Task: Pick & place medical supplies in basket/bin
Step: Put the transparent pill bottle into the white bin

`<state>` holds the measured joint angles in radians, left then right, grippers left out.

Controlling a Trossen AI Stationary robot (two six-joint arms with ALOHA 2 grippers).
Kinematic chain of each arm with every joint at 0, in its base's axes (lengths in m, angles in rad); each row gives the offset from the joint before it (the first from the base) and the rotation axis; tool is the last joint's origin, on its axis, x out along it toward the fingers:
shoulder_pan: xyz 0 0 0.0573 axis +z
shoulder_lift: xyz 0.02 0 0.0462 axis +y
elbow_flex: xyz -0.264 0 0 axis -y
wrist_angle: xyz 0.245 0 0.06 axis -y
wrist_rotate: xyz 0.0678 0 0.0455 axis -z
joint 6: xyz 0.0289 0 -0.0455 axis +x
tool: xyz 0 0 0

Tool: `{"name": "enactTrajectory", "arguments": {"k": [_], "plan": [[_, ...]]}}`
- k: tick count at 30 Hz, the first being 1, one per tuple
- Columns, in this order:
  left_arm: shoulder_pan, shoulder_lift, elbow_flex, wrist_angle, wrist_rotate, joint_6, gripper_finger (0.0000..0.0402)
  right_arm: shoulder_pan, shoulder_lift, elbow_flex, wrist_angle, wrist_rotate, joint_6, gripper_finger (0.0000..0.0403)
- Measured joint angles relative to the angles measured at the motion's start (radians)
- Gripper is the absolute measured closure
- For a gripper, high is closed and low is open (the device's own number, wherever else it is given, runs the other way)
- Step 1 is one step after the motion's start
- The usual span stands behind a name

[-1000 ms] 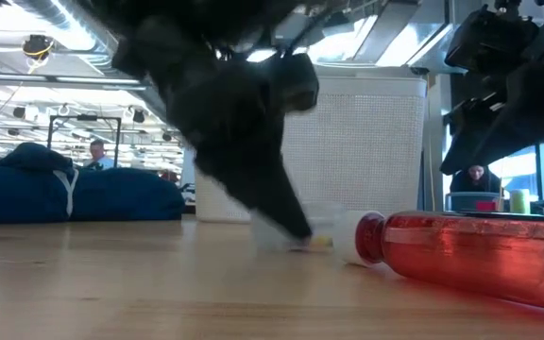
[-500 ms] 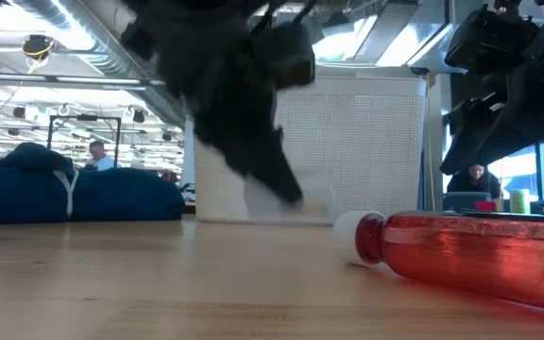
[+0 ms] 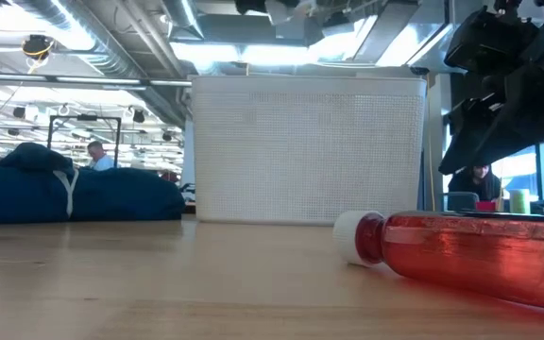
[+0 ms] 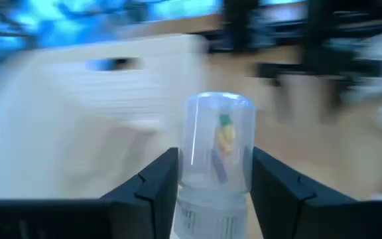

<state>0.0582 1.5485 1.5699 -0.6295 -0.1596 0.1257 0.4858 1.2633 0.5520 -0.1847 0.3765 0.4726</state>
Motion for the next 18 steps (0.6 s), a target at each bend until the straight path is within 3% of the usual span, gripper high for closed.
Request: {"name": "enactTrajectory", "arguments": {"k": [4, 11, 18], "plan": [[0.173, 0.011, 0.068, -0.018, 0.017, 0.116, 0.0246, -0.025, 0.000, 0.000, 0.003, 0.020, -0.014, 0.0099], [0.444, 0.131, 0.074, -0.018, 0.127, 0.226, 0.0247, -0.085, 0.000, 0.000, -0.001, 0.059, -0.014, 0.0099], [0.552, 0.324, 0.074, 0.019, 0.206, 0.308, 0.0243, -0.136, 0.000, 0.000, -0.001, 0.059, -0.014, 0.0099]]}}
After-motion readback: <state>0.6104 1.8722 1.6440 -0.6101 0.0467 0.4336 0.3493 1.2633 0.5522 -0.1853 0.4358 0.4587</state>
